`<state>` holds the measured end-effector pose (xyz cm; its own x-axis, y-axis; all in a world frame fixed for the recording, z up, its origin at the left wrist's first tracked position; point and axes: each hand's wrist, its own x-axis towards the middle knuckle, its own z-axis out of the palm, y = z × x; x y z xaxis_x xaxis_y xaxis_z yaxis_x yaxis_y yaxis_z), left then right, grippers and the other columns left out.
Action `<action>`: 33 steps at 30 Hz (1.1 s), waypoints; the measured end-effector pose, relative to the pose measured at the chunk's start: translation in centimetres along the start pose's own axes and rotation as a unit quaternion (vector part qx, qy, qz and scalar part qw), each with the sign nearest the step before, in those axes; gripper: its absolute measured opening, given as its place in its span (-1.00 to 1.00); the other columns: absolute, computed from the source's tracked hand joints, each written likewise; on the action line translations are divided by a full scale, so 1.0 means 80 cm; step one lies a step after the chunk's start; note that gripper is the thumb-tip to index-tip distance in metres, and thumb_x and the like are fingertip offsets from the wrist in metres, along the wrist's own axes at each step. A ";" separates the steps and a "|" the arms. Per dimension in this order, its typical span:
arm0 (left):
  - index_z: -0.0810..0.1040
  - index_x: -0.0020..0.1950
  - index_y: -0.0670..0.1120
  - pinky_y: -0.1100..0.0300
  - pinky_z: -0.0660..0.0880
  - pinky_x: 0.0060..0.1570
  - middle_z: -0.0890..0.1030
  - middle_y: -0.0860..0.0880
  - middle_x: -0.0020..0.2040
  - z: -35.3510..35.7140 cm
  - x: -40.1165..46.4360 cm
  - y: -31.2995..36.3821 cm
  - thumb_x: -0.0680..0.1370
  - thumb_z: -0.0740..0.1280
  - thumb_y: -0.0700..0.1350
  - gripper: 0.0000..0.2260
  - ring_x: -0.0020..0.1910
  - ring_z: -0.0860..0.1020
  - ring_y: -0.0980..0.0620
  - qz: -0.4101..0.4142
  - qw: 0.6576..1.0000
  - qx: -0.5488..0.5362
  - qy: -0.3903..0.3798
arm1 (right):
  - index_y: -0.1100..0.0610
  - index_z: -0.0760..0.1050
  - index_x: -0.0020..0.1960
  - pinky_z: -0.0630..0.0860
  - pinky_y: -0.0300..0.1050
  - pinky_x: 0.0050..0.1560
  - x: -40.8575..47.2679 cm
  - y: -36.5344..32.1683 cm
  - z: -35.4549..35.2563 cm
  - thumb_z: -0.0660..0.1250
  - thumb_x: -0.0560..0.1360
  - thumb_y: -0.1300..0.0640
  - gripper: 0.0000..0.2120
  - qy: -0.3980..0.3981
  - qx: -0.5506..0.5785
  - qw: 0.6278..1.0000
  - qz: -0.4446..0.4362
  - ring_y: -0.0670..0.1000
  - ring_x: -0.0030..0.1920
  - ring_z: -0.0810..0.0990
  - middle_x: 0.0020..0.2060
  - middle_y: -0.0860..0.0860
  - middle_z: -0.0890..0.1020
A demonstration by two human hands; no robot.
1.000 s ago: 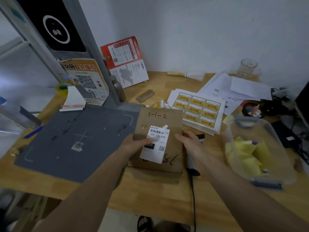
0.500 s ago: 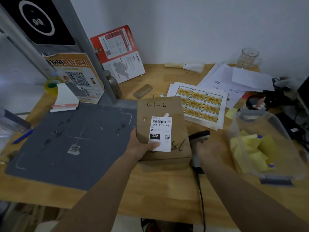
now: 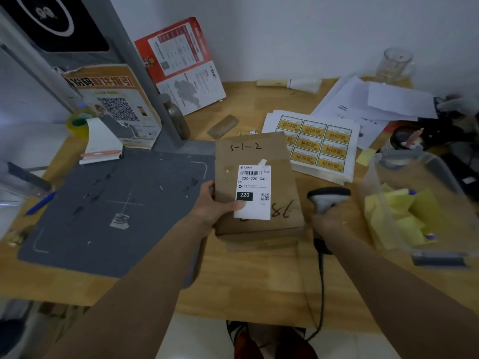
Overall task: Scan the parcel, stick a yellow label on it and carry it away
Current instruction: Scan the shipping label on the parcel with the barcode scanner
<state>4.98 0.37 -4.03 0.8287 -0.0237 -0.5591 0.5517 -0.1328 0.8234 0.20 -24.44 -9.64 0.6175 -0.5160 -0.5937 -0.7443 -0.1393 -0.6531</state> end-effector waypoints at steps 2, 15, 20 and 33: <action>0.23 0.39 -0.01 -0.11 0.52 0.10 0.41 -0.07 0.38 -0.003 0.000 -0.001 0.33 0.55 -0.29 -0.24 0.26 0.46 -0.14 -0.001 1.000 -0.007 -0.001 | 0.25 0.39 -0.03 0.43 -0.02 -0.25 -0.010 -0.024 -0.019 0.32 0.43 0.29 -0.85 0.041 0.055 0.997 -0.026 0.11 -0.31 0.44 -0.20 0.21 0.45; 0.31 0.04 -0.12 0.01 0.58 -0.17 0.50 0.14 -0.01 -0.004 -0.016 0.036 0.45 0.41 -0.37 -0.66 -0.10 0.54 0.05 0.151 0.985 -0.043 0.072 | 0.20 0.48 -0.29 0.48 -0.15 -0.47 -0.177 -0.118 -0.038 0.35 0.50 0.10 -0.76 -0.157 0.182 0.948 -0.207 0.03 -0.51 0.46 -0.47 0.10 0.51; 0.32 0.00 -0.06 0.03 0.57 -0.17 0.54 0.09 -0.03 -0.015 -0.008 0.022 0.48 0.40 -0.32 -0.70 -0.13 0.56 0.05 0.148 0.983 -0.018 0.108 | 0.16 0.46 -0.38 0.42 -0.08 -0.43 -0.201 -0.109 -0.040 0.34 0.50 0.04 -0.67 -0.134 0.187 0.941 -0.247 0.07 -0.53 0.42 -0.54 0.09 0.48; 0.33 -0.16 -0.01 -0.28 0.55 0.04 0.52 -0.02 0.30 -0.026 0.005 0.036 0.51 0.38 -0.28 -0.74 0.17 0.54 -0.20 0.112 0.987 -0.050 0.108 | 0.26 0.44 -0.33 0.41 -0.09 -0.42 -0.213 -0.101 -0.067 0.35 0.47 -0.05 -0.61 -0.173 0.106 0.937 -0.285 0.09 -0.52 0.42 -0.48 0.17 0.46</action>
<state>7.06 2.06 -1.69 0.9260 0.1715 -0.3364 0.3492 -0.0498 0.9357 -5.66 -19.06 8.29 0.9720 -0.0992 -0.2130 -0.2241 -0.1196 -0.9672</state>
